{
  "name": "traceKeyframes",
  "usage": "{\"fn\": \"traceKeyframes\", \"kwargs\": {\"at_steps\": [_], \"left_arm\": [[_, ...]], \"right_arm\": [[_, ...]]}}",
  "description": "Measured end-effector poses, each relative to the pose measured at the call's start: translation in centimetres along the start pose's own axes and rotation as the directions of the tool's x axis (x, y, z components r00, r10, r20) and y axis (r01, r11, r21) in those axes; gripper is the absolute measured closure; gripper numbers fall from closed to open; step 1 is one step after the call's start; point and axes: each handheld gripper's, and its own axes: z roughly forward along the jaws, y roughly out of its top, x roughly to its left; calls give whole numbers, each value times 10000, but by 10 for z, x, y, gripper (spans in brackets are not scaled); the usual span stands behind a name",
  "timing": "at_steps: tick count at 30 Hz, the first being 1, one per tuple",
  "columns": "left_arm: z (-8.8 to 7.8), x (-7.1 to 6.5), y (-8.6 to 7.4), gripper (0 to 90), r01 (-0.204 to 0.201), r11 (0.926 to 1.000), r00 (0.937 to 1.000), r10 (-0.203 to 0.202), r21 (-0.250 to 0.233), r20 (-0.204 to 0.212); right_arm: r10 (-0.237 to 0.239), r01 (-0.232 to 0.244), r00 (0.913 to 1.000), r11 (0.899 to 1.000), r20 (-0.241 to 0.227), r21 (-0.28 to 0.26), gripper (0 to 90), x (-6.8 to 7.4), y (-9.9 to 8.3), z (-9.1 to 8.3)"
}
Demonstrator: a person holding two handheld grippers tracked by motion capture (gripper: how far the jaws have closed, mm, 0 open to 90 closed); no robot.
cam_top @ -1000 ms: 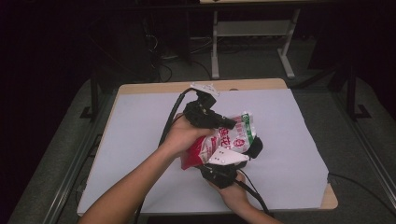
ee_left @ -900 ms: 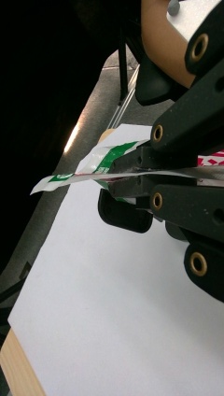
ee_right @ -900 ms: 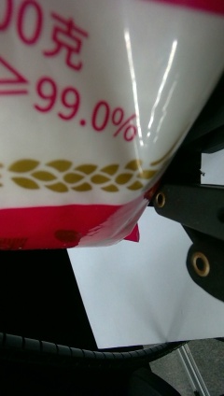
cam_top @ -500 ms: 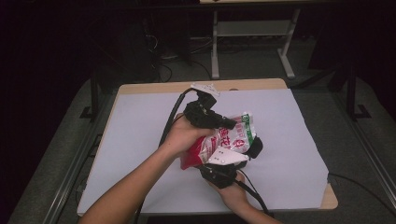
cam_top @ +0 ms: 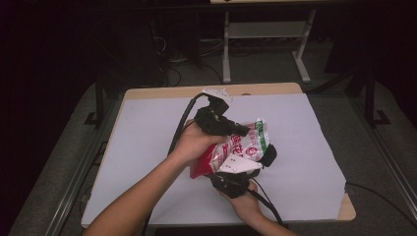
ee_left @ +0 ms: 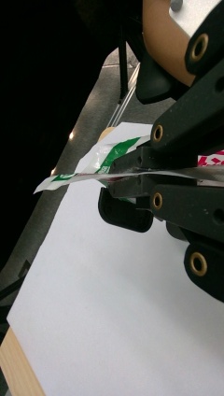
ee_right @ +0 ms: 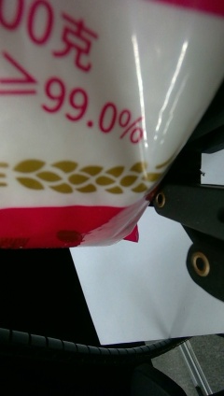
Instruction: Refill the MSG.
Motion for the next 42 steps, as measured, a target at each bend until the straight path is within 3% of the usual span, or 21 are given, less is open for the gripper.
{"fn": "traceKeyframes", "kwargs": {"at_steps": [42], "left_arm": [[4,-1,-1,900,247,9996,9995,-245,-99,183]], "right_arm": [[60,-60,10000,9999,-60,-108,900,1,-1,1]]}}
